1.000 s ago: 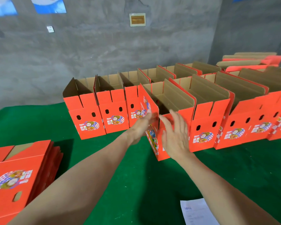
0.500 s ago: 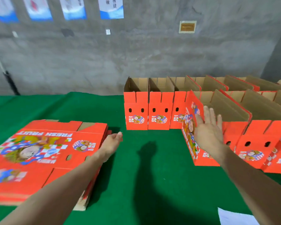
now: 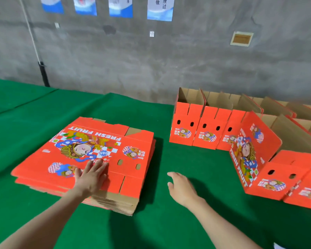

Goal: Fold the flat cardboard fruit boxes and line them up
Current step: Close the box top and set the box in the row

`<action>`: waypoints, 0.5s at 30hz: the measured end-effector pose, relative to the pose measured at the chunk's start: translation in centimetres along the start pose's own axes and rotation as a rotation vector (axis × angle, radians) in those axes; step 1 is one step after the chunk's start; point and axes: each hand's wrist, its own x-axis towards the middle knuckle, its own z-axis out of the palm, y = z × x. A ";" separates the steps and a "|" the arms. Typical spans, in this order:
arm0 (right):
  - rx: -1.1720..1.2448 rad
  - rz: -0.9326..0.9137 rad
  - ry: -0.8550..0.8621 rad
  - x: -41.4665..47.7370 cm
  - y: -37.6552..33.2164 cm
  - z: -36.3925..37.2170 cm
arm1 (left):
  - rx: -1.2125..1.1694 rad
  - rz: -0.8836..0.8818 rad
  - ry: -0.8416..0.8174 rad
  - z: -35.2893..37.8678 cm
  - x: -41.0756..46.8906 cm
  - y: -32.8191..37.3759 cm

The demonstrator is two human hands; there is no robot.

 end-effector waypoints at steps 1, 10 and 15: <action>0.027 0.031 -0.015 0.1 -0.2 0.4 | -0.006 0.030 0.040 0.1 -0.9 0.4; 0.433 0.398 -0.004 0.7 -1.5 4.2 | -0.029 0.114 0.184 0.7 -3.6 3.0; 0.924 0.777 0.197 0.8 -1.0 4.4 | -0.077 0.163 0.136 2.6 -5.2 3.5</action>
